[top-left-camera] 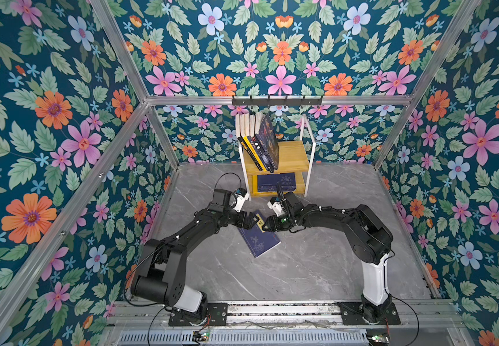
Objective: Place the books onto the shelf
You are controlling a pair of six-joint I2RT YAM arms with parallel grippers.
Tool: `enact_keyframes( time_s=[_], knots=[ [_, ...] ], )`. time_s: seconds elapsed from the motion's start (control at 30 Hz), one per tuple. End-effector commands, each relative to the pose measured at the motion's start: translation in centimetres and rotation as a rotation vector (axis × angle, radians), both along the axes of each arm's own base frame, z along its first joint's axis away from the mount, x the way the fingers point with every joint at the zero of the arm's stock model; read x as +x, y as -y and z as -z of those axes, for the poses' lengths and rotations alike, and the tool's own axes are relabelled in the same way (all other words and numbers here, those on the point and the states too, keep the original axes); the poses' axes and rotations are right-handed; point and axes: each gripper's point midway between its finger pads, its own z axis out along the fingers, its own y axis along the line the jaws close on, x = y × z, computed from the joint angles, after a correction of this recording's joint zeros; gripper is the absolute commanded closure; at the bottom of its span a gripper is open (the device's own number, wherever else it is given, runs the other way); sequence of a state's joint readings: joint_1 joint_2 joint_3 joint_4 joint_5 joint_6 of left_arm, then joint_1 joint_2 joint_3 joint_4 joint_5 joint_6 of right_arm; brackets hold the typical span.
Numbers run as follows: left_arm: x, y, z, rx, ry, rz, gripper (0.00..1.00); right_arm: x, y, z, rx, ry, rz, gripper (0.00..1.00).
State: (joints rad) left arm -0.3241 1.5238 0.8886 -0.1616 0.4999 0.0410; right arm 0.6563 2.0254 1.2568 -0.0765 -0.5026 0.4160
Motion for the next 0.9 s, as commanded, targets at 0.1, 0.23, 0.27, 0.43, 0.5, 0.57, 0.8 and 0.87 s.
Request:
enact_keyframes(
  time_s=[0.1,0.23,0.27,0.43,0.5,0.57,0.8,0.87],
  knots=[
    [1.6,-1.6,3.6,0.125,-0.069,-0.005,0.00,-1.0,3.0,-1.6,-0.116,-0.005,0.065,0.34],
    [2.5,-1.5,4.4,0.156,-0.103,0.010,0.00,-3.5,6.0,-2.0,-0.149,-0.017,0.134,0.34],
    [2.6,-1.5,4.8,0.158,-0.117,0.013,0.00,-4.4,6.4,-2.0,-0.137,-0.028,0.148,0.34],
    [1.7,-0.4,6.1,0.093,-0.223,0.022,0.01,-8.9,6.1,-2.4,-0.116,-0.022,0.095,0.38],
    [0.8,0.3,6.3,0.048,-0.270,0.030,0.04,-10.1,5.6,-1.8,-0.141,-0.052,0.059,0.39],
    [0.1,0.6,6.4,0.027,-0.297,0.033,0.07,-10.6,5.0,-1.5,-0.133,-0.085,0.050,0.40],
    [-2.2,0.1,7.4,0.017,-0.372,-0.006,0.22,-8.8,2.8,0.2,-0.073,-0.129,0.124,0.43],
    [-3.1,0.3,7.1,-0.011,-0.387,-0.010,0.25,-8.0,2.6,0.6,-0.085,-0.134,0.139,0.42]
  ],
)
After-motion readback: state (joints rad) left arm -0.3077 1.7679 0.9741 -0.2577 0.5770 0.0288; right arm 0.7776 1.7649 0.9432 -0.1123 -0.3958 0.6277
